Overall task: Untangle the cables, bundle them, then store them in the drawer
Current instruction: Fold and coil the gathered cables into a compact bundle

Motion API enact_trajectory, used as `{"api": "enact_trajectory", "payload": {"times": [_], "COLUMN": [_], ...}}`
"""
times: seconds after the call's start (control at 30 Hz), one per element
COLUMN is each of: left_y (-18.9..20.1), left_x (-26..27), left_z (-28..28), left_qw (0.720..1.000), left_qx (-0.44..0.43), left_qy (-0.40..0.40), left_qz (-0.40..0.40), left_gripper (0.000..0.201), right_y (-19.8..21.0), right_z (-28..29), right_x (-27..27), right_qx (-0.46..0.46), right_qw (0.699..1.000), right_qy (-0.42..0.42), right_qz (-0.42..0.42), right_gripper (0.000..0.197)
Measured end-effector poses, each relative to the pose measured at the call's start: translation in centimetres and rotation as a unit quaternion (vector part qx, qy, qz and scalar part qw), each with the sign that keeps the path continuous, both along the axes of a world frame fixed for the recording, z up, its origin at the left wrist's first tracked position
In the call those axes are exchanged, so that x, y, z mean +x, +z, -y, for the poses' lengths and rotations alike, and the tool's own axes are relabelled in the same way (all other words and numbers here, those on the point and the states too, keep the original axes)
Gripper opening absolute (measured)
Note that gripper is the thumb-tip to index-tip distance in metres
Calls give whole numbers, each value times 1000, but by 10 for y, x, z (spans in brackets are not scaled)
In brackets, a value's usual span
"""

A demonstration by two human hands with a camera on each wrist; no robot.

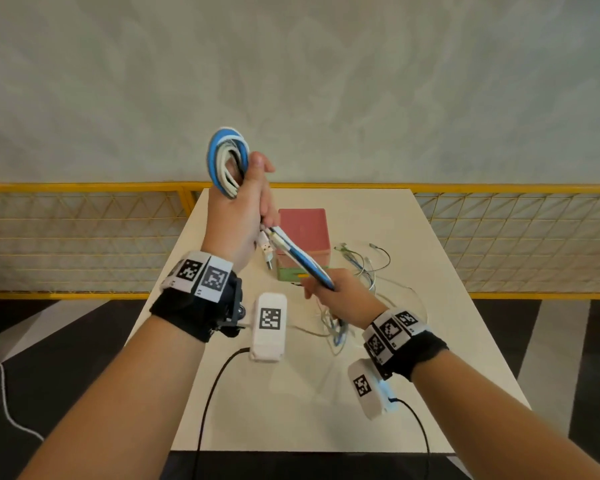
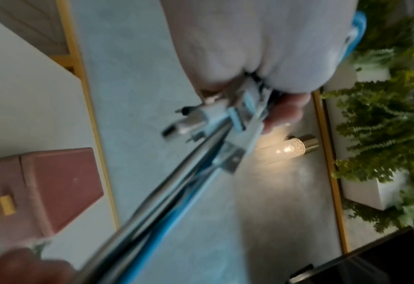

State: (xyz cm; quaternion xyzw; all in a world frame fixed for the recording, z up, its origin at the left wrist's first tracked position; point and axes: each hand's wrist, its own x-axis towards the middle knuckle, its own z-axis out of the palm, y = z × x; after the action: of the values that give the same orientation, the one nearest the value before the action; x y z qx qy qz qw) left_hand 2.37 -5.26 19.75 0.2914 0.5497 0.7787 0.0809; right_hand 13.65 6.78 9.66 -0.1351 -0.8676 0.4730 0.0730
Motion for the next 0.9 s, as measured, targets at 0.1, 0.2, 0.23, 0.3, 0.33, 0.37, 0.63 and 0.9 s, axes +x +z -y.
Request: {"api": "enact_trajectory", "payload": {"times": [0.1,0.2,0.23,0.3,0.33,0.37,0.63,0.9], "left_y": [-9,-14,-15,-18,-21,-24,-39,-37], "left_x": [-9,-3,1,9,13,17,11,2], "left_z": [10,12,11,8,6,4,5,9], "left_qw": [992,961,951,935,930,923,885,935], "left_qx": [-122,-267,-300,-337,-347,-357,-418,-322], "left_qy": [0,2,-2,-33,-63,-92,-162,-137], "left_qz": [-38,-67,-78,-103,-109,-109,-128,-61], "left_gripper": [26,29,32,32,30,27,25,29], "right_y": [10,28,33,42,47,51,64,36], "right_z": [-19,-29,-30,-28,-26,-23,-24,-43], "right_x": [-2,-10,-12,-15,-15,-16,-5,12], "right_qx": [59,78,83,109,125,135,10,8], "right_qw": [997,989,987,983,982,982,997,997], "right_qy": [-51,-112,-119,-113,-105,-93,69,38], "right_qz": [-21,-58,-71,-91,-96,-94,-31,-60], "right_gripper": [13,17,22,31,36,41,65,20]}}
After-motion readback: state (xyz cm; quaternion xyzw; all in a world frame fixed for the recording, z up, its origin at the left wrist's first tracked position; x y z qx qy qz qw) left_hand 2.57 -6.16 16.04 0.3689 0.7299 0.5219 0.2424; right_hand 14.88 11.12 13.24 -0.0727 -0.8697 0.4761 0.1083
